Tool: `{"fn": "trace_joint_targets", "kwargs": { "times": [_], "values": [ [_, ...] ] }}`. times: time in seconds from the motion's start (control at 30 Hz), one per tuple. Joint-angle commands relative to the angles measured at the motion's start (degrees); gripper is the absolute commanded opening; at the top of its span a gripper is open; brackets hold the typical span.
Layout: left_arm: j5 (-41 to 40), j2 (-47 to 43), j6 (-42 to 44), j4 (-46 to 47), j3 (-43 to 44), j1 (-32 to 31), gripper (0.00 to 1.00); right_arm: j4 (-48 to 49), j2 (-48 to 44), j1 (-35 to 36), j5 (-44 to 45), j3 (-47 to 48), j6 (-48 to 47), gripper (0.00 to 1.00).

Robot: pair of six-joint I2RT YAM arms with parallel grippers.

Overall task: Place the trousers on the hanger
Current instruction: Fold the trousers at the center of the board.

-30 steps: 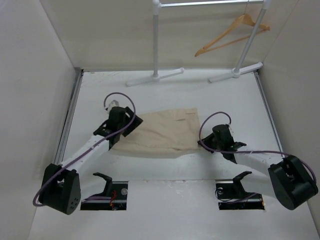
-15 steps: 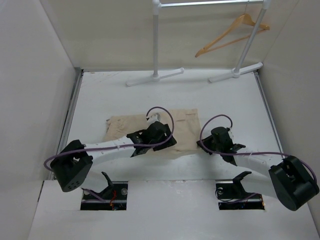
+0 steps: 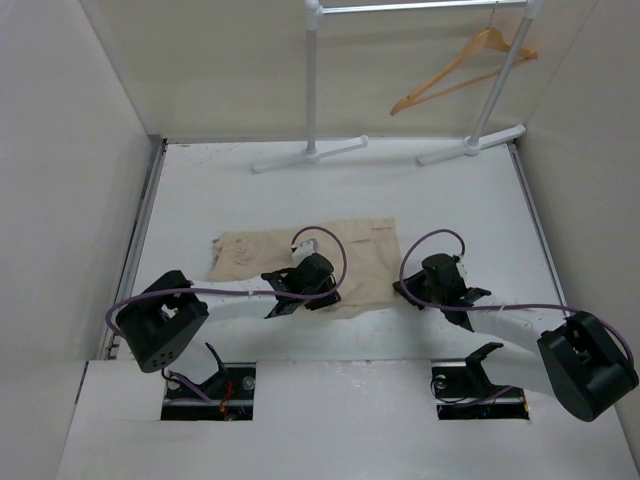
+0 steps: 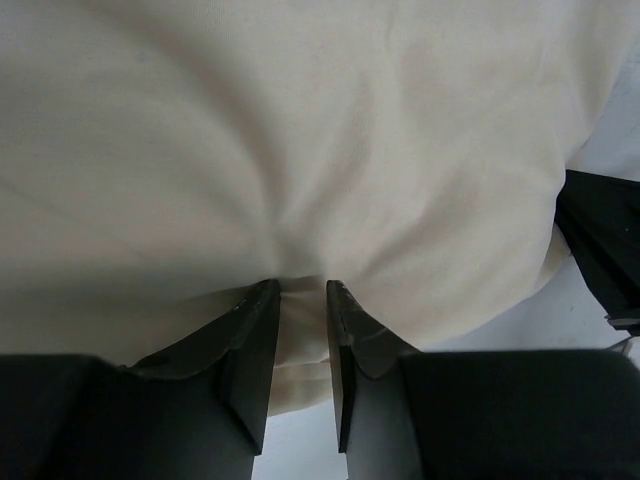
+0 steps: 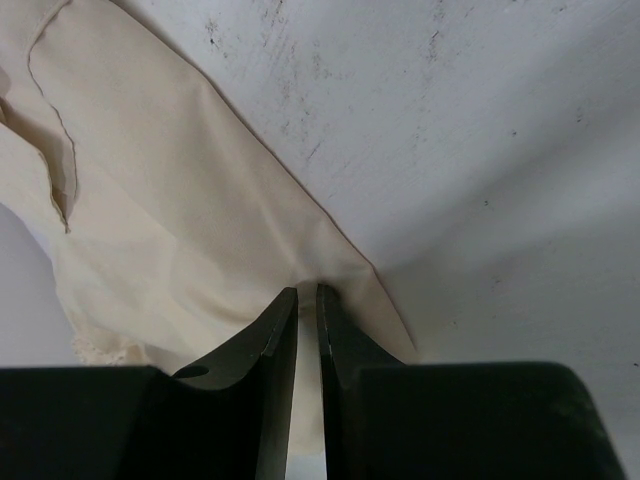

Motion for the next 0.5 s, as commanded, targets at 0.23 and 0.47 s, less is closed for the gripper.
{"fn": "trace_joint_targets", "kwargs": {
  "times": [0.23,0.47],
  "values": [
    [-3.16,-12.51,0.57,-9.16,3.03,1.52,0.62,-4.02,0.43,0.69,1.03,-0.67,-0.24,0.2],
    [-3.25,-20.6,5.22,-16.19,9.62,7.06,0.74,-28.27,-21.69,-9.08,-7.95,22.52,-26.87,0.11]
  ]
}}
